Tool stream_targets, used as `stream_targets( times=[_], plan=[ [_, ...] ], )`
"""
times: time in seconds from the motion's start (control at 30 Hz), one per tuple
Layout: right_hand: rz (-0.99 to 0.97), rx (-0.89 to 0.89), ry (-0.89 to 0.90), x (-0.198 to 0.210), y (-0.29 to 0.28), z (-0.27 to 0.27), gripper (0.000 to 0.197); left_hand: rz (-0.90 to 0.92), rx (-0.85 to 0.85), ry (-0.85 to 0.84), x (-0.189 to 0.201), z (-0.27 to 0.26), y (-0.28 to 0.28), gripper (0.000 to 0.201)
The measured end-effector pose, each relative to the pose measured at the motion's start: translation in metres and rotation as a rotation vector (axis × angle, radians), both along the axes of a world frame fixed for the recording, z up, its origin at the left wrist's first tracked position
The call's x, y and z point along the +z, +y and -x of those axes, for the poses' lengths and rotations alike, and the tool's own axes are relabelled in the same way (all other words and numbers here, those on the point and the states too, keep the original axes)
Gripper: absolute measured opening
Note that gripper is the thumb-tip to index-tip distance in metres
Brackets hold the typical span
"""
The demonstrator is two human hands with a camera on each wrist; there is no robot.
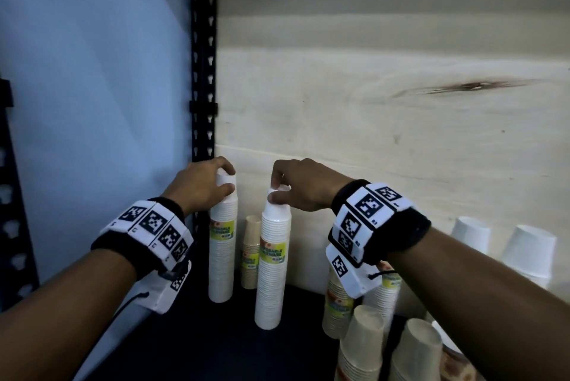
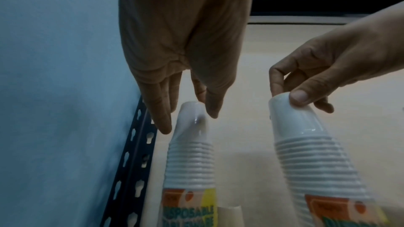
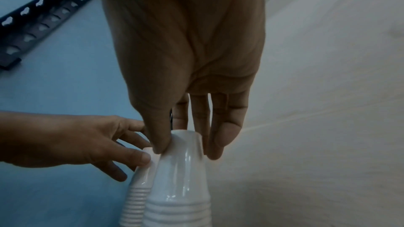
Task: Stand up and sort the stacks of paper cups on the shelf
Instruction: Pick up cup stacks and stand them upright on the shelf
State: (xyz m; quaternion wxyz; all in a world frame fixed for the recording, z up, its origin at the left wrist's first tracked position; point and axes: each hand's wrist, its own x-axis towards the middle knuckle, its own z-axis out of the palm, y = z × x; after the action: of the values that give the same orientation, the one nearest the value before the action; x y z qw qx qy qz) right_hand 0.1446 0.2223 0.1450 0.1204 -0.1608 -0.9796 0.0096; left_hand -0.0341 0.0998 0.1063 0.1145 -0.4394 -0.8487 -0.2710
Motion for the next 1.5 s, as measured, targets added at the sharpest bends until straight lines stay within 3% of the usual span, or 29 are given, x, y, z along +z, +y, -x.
stream_targets(
  times=[0.2, 0.53, 1.03, 1.5],
  plan=[
    [0.060, -0.011, -0.028, 0.005, 0.007, -0.005, 0.027, -0.038, -0.017, -0.034, -0.002, -0.001, 0.001, 0.020],
    [0.134, -0.088, -0.036, 0.013, 0.028, -0.022, 0.021, -0.063, -0.089, -0.027, 0.012, -0.026, 0.004, 0.039],
    [0.030, -0.211, -0.020, 0.018, 0.055, -0.036, 0.027, -0.152, -0.229, -0.184, 0.013, -0.057, 0.068, 0.048],
    [0.009, -0.266, 0.008, 0.005, 0.068, -0.024, 0.035, -0.064, -0.243, -0.131, -0.005, -0.065, 0.105, 0.051]
  ],
)
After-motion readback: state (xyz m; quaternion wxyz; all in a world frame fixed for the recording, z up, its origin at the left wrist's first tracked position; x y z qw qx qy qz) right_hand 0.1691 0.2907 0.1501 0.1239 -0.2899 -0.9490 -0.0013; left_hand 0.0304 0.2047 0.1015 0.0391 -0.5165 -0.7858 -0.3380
